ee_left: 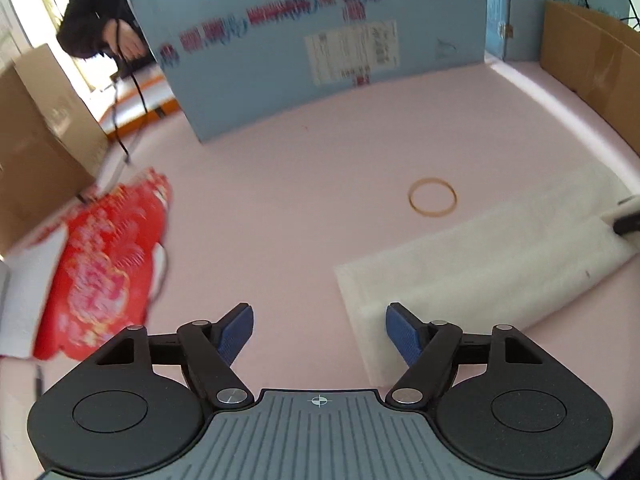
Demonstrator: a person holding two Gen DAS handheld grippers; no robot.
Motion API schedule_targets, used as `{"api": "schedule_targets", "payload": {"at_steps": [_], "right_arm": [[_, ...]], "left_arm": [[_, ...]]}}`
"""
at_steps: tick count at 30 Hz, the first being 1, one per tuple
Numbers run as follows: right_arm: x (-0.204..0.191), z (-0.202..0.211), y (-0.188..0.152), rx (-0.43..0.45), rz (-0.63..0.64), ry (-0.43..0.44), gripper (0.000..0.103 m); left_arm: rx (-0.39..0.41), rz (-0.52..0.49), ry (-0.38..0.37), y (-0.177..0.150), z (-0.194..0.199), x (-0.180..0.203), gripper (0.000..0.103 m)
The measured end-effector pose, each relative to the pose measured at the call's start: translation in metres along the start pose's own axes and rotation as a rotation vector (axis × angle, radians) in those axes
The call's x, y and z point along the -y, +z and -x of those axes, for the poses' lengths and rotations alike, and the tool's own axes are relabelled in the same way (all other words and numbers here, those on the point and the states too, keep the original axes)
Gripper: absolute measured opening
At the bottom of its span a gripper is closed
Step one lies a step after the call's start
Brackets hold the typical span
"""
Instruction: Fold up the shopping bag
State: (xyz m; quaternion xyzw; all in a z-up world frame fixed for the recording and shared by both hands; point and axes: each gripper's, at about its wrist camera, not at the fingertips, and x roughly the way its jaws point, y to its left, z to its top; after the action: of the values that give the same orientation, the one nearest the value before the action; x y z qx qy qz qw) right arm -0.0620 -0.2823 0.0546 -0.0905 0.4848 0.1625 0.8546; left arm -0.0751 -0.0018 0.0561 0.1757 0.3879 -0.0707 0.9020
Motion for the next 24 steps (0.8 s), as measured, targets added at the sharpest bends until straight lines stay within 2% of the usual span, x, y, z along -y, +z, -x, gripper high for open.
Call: {"api": "schedule_targets", "payload": {"at_steps": [2, 5, 7, 9, 14, 17, 19, 24], "right_arm": [[0.000, 0.001, 0.000, -0.001, 0.005, 0.004, 0.024], [-0.001, 0.002, 0.001, -0.003, 0.016, 0.003, 0.024], [-0.001, 0.002, 0.001, -0.002, 0.022, 0.002, 0.024], [-0.002, 0.002, 0.001, 0.001, 0.023, 0.000, 0.024], [0.000, 0.001, -0.001, 0.015, 0.018, -0.004, 0.028], [0.002, 0.001, -0.001, 0.020, 0.012, -0.029, 0.041], [0.002, 0.002, -0.003, 0.030, 0.023, -0.078, 0.054], [0.005, 0.003, -0.015, 0.042, 0.084, -0.251, 0.065]], "left_arm": [[0.093, -0.025, -0.049, 0.012, 0.018, 0.018, 0.074], [0.126, -0.049, -0.182, 0.018, 0.024, 0.047, 0.074], [0.099, -0.090, -0.273, 0.023, 0.020, 0.077, 0.074], [0.058, -0.099, -0.320, 0.023, 0.012, 0.094, 0.074], [-0.094, -0.051, -0.322, 0.015, -0.022, 0.102, 0.074], [-0.095, -0.087, -0.302, 0.014, -0.023, 0.108, 0.074], [-0.095, -0.094, -0.299, 0.013, -0.023, 0.108, 0.075], [-0.094, -0.097, -0.295, 0.012, -0.025, 0.108, 0.078]]}}
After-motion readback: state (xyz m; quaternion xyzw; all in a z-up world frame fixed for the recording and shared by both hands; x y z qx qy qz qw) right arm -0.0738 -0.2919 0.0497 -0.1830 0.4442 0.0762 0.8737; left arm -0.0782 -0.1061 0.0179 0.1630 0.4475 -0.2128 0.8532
